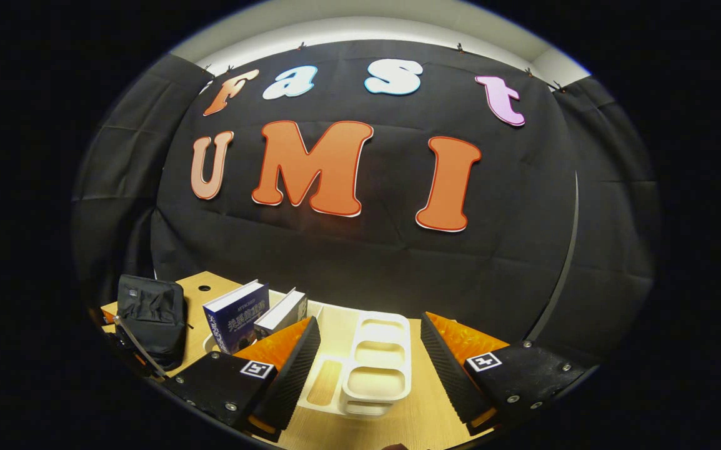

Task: Open the schoolbag, grab two books from the bookshelf and put them into the schoolbag.

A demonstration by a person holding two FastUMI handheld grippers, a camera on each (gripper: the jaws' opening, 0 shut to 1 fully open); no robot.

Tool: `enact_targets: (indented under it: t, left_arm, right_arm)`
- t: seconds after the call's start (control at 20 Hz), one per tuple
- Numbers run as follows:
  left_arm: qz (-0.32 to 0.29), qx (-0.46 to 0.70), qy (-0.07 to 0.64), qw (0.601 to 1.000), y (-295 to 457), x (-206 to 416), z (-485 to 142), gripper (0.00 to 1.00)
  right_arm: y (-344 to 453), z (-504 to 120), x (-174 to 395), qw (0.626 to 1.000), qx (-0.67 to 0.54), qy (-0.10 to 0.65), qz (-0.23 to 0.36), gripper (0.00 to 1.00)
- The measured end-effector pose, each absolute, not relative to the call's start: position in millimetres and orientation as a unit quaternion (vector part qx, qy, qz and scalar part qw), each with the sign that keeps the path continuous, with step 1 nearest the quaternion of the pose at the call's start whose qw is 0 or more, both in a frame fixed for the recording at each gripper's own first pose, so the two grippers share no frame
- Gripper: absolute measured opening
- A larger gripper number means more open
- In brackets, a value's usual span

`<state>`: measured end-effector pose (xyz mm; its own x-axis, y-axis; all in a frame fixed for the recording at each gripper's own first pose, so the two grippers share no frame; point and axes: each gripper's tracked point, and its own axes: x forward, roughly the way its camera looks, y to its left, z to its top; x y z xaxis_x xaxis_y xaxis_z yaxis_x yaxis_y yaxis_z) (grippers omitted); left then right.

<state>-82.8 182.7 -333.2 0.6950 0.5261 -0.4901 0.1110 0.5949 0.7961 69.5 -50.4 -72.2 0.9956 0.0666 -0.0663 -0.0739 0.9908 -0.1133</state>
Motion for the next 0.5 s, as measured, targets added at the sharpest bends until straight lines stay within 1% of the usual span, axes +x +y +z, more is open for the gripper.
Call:
enact_targets:
  t: [0.1,0.2,0.25,0.3,0.35,0.4,0.45,0.5]
  left_arm:
    - [0.121,0.41,0.381,0.819,187.5,-74.3,-337.4,0.95]
    - [0.112,0.414,0.397,0.812,195.7,-65.0,-345.3,0.95]
    - [0.105,0.43,0.392,0.806,200.5,-55.8,-343.4,1.0]
    - [0.098,0.438,0.393,0.802,203.6,-48.0,-345.5,0.93]
    - [0.094,0.437,0.409,0.795,212.0,-46.7,-354.9,0.91]
    - [0.098,0.432,0.439,0.782,220.1,-51.1,-364.4,0.79]
    - [0.1,0.427,0.453,0.776,224.3,-52.0,-367.0,0.76]
    - [0.099,0.419,0.45,0.783,226.2,-46.8,-366.9,0.72]
  right_arm:
    - [-55.2,-70.5,68.2,0.998,-0.053,0.03,0.029,0.96]
    - [-58.9,-68.0,66.8,0.998,-0.049,0.025,0.025,0.96]
    - [-60.7,-65.9,66.2,0.998,-0.049,0.022,0.022,0.96]
    - [-64.7,-64.9,65.1,0.998,-0.049,0.019,0.019,0.96]
    - [-68.0,-63.6,64.1,0.999,-0.047,0.017,0.016,0.96]
    - [-71.2,-64.5,63.0,0.999,-0.045,0.017,0.014,0.96]
    - [-73.3,-66.7,62.0,0.999,-0.042,0.022,0.012,0.95]
    - [-76.6,-69.0,59.8,0.999,-0.039,0.024,0.011,0.95]
